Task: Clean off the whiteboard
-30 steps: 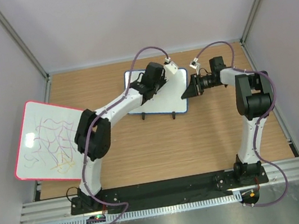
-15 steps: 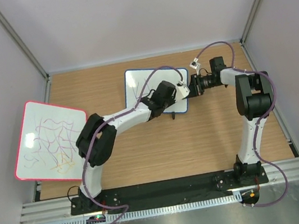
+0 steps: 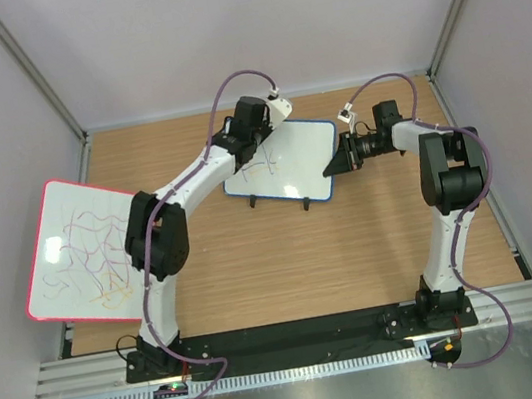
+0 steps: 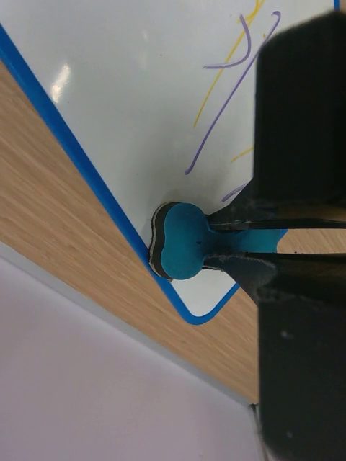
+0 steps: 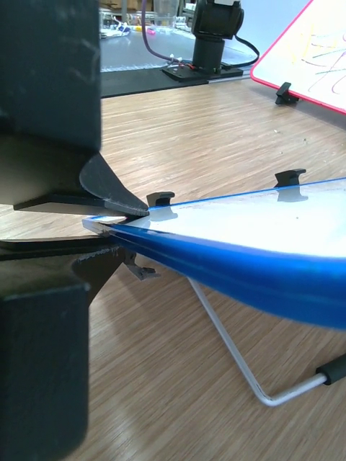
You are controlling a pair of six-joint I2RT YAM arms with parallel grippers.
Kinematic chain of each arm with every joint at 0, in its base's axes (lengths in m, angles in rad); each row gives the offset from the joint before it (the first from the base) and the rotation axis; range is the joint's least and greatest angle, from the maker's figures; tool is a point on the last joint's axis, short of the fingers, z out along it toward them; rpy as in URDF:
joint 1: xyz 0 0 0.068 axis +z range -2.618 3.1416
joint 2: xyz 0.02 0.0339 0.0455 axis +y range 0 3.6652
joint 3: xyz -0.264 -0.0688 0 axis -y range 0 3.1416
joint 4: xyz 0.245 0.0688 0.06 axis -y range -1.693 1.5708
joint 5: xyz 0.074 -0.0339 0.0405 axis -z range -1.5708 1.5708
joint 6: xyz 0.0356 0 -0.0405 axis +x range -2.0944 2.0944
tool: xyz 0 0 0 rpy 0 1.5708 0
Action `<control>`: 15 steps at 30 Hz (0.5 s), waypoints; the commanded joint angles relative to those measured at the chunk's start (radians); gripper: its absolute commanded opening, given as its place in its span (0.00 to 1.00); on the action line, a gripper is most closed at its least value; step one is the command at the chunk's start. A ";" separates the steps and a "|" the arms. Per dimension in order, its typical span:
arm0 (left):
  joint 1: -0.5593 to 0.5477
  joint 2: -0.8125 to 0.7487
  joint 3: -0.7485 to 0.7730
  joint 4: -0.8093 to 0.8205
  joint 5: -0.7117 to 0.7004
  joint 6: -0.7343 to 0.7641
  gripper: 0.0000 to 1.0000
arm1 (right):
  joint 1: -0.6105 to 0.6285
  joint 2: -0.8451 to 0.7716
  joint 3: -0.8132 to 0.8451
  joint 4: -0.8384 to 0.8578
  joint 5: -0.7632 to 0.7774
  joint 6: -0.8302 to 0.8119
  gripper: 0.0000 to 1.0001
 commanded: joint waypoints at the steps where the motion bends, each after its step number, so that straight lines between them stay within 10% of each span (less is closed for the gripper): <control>1: -0.015 0.059 0.058 -0.009 -0.016 0.019 0.00 | 0.007 -0.053 0.008 -0.006 0.029 -0.039 0.01; 15: -0.155 -0.039 -0.228 0.023 0.109 -0.061 0.00 | 0.007 -0.056 0.008 -0.004 0.029 -0.037 0.01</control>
